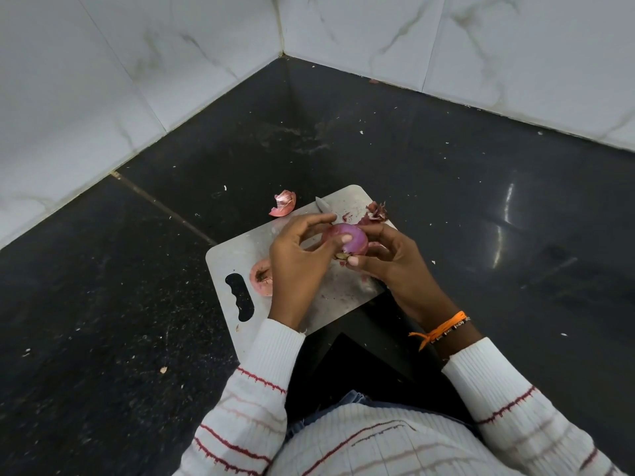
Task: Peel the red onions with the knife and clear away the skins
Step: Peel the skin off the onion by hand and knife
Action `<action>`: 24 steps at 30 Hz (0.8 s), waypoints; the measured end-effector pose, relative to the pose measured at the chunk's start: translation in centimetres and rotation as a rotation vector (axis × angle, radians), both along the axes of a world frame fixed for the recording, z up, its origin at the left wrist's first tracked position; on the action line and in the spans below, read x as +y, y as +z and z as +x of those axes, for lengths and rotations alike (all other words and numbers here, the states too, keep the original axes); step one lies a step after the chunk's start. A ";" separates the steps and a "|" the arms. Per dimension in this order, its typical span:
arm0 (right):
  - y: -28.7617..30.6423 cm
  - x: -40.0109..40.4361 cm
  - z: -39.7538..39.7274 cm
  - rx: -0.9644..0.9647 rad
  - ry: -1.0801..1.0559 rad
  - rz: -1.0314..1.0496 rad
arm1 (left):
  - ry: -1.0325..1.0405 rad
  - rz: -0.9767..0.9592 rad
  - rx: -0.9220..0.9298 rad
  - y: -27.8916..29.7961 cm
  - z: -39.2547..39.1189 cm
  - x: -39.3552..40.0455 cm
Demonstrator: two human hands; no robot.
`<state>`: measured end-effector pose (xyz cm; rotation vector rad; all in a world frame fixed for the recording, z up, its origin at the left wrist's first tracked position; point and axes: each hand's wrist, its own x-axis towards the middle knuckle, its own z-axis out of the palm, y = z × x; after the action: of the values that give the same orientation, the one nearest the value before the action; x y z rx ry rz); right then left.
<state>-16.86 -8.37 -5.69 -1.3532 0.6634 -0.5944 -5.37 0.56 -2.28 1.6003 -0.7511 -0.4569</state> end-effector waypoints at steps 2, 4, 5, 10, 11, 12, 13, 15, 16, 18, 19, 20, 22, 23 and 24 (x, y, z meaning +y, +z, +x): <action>-0.2 0.0 0.0 -0.020 0.006 0.023 | 0.028 -0.032 -0.022 -0.1 0.1 0.0; -0.5 0.0 0.2 -0.058 0.015 0.080 | 0.041 -0.063 -0.076 -0.3 0.1 0.0; -0.5 0.1 0.3 -0.078 0.019 0.118 | 0.044 -0.075 -0.113 -0.3 0.1 0.0; -0.3 0.3 0.4 -0.125 0.021 0.256 | -0.059 -0.046 -0.214 -0.6 0.2 0.2; -0.3 0.2 0.4 -0.110 0.014 0.243 | -0.090 -0.019 -0.238 -0.8 0.3 0.2; -0.3 0.2 0.3 -0.093 0.005 0.222 | -0.097 -0.001 -0.256 -0.9 0.3 0.2; -0.2 0.2 0.3 -0.078 -0.002 0.205 | -0.081 -0.004 -0.263 -0.9 0.3 0.2; -0.2 0.3 0.4 -0.066 -0.015 0.198 | -0.025 -0.039 -0.271 -1.0 0.3 0.1; -0.2 0.3 0.4 -0.069 -0.019 0.201 | -0.004 -0.056 -0.273 -1.0 0.2 0.0; -0.1 0.3 0.3 -0.068 -0.020 0.202 | 0.021 -0.074 -0.262 -1.0 0.2 0.0; -0.1 0.3 0.3 -0.060 -0.019 0.199 | 0.027 -0.080 -0.250 -1.0 0.2 -0.1; -0.1 0.2 0.3 -0.050 -0.021 0.196 | 0.034 -0.084 -0.241 -1.0 0.2 -0.1; -0.2 0.3 0.3 -0.040 -0.021 0.202 | 0.056 -0.091 -0.246 -1.0 0.2 -0.1; -0.3 0.3 0.3 -0.042 -0.016 0.212 | 0.069 -0.091 -0.262 -1.0 0.1 -0.1; -0.3 0.3 0.4 -0.047 -0.011 0.226 | 0.081 -0.090 -0.290 -1.0 0.1 -0.1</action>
<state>-16.51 -8.07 -5.97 -1.1232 0.6786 -0.5411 -5.28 0.45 -3.24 1.6240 -0.9072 -0.1305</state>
